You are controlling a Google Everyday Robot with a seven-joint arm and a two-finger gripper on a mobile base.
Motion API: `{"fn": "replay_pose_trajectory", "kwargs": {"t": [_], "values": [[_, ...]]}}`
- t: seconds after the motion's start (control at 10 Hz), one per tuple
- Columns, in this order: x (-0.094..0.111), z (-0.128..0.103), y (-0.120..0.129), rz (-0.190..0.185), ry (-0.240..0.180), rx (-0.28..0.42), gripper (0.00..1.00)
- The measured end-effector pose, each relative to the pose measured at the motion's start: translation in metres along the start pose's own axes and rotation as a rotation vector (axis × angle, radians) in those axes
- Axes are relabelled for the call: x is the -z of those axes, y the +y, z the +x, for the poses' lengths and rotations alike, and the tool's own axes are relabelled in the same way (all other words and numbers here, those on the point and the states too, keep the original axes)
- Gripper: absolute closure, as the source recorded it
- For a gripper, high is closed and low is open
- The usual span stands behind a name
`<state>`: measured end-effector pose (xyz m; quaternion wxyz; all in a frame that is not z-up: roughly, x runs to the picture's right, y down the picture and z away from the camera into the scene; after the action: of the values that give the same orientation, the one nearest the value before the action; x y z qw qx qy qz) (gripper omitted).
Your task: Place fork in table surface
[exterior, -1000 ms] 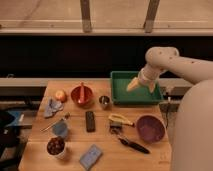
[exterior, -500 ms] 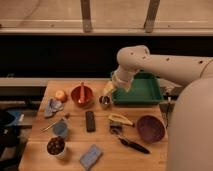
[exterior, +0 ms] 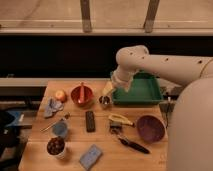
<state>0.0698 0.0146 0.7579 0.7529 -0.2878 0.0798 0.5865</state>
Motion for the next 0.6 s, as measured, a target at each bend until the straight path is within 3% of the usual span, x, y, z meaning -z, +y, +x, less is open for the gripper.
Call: {"fn": "replay_pose_trajectory", "kwargs": {"t": [0.3,0.6], "values": [[0.005,-0.001,0.021,-0.004,-0.018,0.076,0.2],[-0.004,-0.022,0.091,-0.022,-0.02,0.217,0.2]]}}
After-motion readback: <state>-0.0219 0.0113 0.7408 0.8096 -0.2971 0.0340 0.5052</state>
